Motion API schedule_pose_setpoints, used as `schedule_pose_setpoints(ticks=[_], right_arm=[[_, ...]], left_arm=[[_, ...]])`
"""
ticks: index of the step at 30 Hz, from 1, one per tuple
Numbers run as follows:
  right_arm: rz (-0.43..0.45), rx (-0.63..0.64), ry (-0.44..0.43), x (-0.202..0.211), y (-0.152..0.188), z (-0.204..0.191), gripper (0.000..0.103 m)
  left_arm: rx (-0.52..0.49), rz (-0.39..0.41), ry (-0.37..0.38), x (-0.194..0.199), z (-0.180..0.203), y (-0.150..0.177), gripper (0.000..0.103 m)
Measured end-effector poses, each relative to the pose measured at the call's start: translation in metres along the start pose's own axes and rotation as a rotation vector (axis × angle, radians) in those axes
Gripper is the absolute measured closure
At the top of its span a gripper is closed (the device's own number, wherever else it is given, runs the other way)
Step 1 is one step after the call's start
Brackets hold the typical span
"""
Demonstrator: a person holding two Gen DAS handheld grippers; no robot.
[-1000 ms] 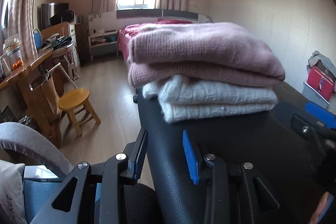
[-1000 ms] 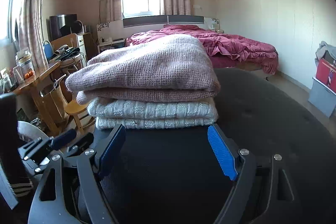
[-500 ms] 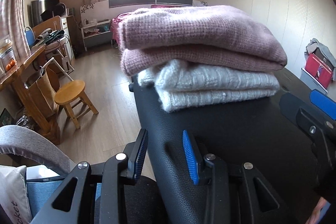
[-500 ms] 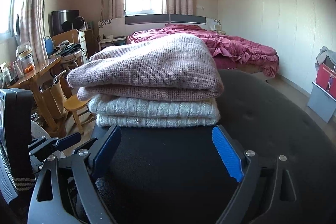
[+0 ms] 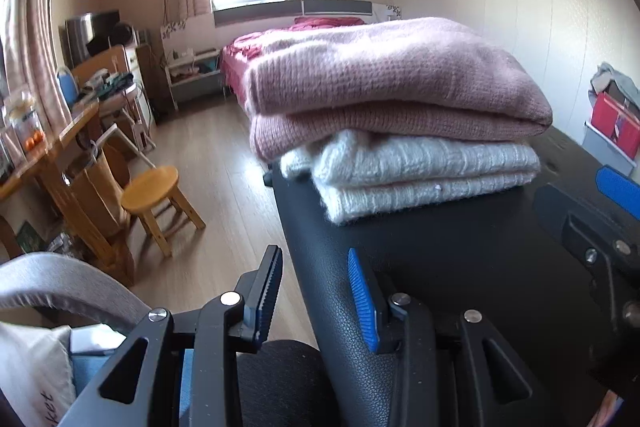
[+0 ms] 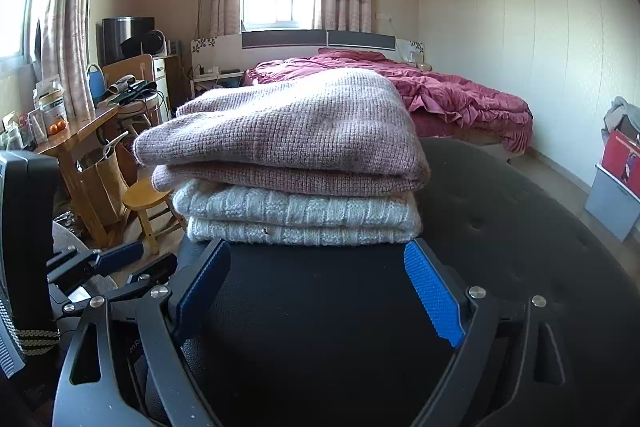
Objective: Fold clothes
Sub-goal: 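Release the pink sweater with both grippers and pull them back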
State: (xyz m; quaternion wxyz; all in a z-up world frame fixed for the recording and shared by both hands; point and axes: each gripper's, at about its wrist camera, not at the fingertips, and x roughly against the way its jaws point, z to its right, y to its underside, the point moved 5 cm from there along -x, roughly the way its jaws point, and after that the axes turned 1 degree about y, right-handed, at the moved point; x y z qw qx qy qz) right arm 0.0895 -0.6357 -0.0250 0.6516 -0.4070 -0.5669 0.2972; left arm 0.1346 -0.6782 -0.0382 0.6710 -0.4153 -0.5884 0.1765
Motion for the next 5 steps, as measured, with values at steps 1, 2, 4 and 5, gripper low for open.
schedule_pose_setpoints(ticks=[1, 2, 4, 5], right_arm=[[0.002, 0.004, 0.0, 0.0003, -0.0001, -0.0007, 0.012], [0.004, 0.007, 0.001, 0.0007, -0.0001, -0.0013, 0.012], [0.009, 0.016, 0.002, 0.0014, -0.0003, -0.0029, 0.012], [0.009, 0.02, 0.003, 0.0016, -0.0004, -0.0036, 0.012]], left_arm=[[-0.003, 0.005, 0.001, 0.0022, 0.0002, -0.0011, 0.069], [0.001, 0.011, 0.004, 0.0046, -0.0001, -0.0023, 0.069], [0.009, 0.024, 0.004, 0.0091, -0.0012, -0.0046, 0.068], [0.012, 0.027, 0.001, 0.0108, -0.002, -0.0054, 0.068]])
